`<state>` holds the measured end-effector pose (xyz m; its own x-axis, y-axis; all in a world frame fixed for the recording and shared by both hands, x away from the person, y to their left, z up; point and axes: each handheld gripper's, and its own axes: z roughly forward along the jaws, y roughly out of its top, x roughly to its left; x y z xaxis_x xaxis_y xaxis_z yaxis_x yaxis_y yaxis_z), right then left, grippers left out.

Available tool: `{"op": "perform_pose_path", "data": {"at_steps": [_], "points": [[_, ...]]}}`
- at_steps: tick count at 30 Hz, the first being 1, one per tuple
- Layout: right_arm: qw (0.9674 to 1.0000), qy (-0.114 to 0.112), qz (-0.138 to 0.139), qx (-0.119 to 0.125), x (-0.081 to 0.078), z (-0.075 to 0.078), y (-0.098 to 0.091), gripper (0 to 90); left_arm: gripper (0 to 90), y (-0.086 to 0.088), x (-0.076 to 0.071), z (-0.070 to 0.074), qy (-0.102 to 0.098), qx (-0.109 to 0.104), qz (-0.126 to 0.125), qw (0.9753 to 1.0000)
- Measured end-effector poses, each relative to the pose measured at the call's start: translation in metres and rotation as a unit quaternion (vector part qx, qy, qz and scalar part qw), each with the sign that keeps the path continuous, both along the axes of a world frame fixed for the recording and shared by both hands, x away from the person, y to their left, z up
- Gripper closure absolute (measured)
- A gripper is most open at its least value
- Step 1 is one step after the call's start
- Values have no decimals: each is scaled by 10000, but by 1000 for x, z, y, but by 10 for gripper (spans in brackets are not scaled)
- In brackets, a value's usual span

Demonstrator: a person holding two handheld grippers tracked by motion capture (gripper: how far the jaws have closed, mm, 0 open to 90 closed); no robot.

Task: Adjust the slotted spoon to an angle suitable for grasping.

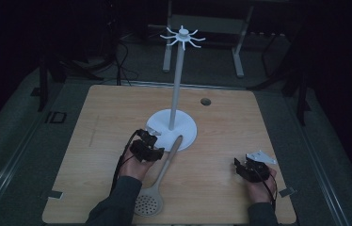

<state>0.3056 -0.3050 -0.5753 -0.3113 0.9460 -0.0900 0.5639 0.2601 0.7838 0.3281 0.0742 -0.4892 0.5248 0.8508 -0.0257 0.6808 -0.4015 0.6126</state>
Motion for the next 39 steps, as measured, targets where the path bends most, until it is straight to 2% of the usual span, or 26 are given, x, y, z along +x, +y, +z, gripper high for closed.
{"op": "perform_pose_path", "data": {"at_steps": [21, 29, 30, 33, 35, 38, 39], "points": [[10000, -7, 3, -20, 0, 0, 0, 458, 602, -29, 11, -10, 389, 297, -200, 9986], [10000, -10, -9, 2, 0, 0, -1, 456, 611, -43, 12, -20, 550, 396, -304, 9972], [10000, -2, -14, 14, 0, 0, -1, 455, 618, -46, 12, -22, 604, 482, -306, 9965], [10000, -6, -23, 12, 0, 0, -1, 455, 640, -50, 12, -26, 667, 534, -331, 9958], [10000, -10, -39, 19, 0, 0, -1, 454, 642, -55, 12, -32, 772, 623, -362, 9944], [10000, -8, -35, 14, 0, 0, -2, 454, 641, -56, 12, -34, 807, 642, -356, 9940], [10000, -15, -36, -2, 0, 0, -2, 454, 643, -58, 12, -36, 790, 754, -314, 9935]]}}
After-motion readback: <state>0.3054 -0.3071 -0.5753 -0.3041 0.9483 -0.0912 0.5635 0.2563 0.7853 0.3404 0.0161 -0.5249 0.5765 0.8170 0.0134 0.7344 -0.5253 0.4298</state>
